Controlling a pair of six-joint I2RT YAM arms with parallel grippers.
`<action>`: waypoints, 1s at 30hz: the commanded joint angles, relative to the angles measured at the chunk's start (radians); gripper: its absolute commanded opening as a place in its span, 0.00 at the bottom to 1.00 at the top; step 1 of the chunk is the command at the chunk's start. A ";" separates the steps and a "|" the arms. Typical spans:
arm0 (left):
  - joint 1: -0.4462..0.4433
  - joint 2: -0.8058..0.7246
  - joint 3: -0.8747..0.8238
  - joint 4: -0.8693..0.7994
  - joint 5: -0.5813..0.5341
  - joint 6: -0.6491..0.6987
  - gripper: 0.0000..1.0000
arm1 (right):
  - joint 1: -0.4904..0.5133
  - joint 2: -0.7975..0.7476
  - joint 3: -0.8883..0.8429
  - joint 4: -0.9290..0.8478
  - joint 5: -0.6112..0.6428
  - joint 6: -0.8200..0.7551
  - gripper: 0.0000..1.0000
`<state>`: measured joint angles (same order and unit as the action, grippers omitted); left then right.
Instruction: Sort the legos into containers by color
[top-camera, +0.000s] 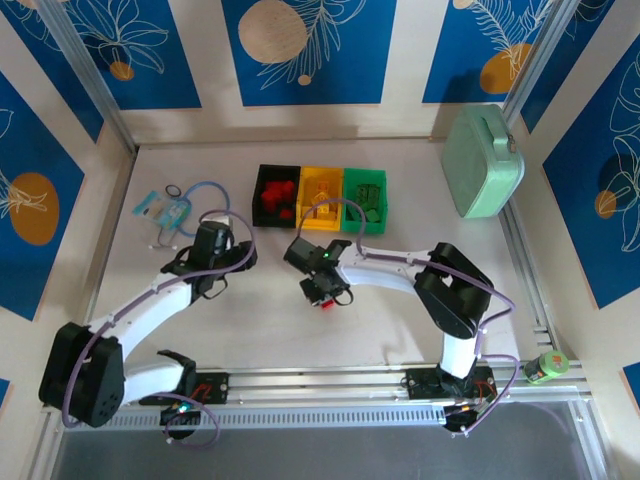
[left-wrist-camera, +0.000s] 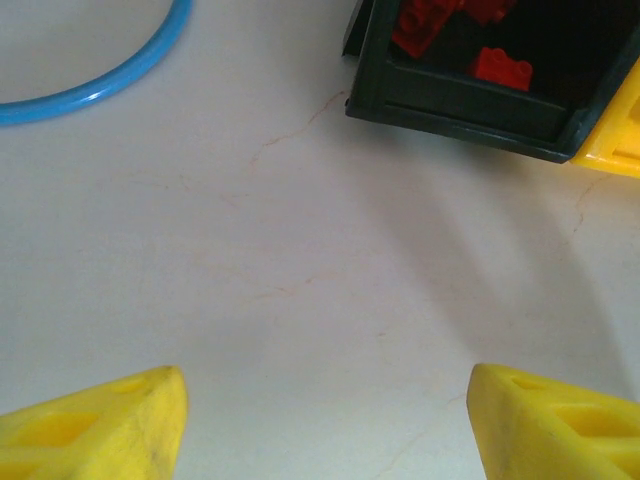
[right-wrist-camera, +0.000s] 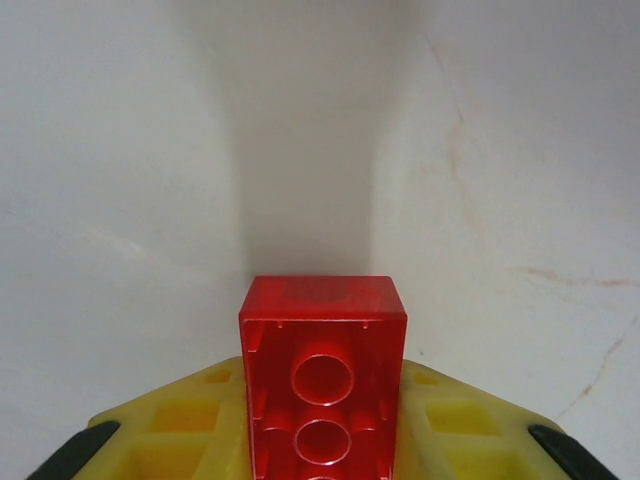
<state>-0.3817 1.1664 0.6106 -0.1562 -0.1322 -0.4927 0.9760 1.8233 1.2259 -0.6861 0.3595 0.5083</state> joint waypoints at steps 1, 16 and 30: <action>0.003 -0.060 -0.039 -0.008 -0.025 -0.010 0.73 | -0.025 0.016 0.107 0.005 -0.026 -0.006 0.26; -0.008 -0.336 -0.243 -0.070 0.020 -0.106 0.70 | -0.184 0.359 0.747 -0.076 -0.049 -0.100 0.27; -0.013 -0.487 -0.250 -0.177 0.006 -0.123 0.69 | -0.240 0.749 1.385 -0.248 0.007 -0.119 0.40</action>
<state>-0.3885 0.6952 0.3721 -0.2855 -0.1280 -0.6037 0.7444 2.5492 2.5420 -0.8627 0.3531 0.3927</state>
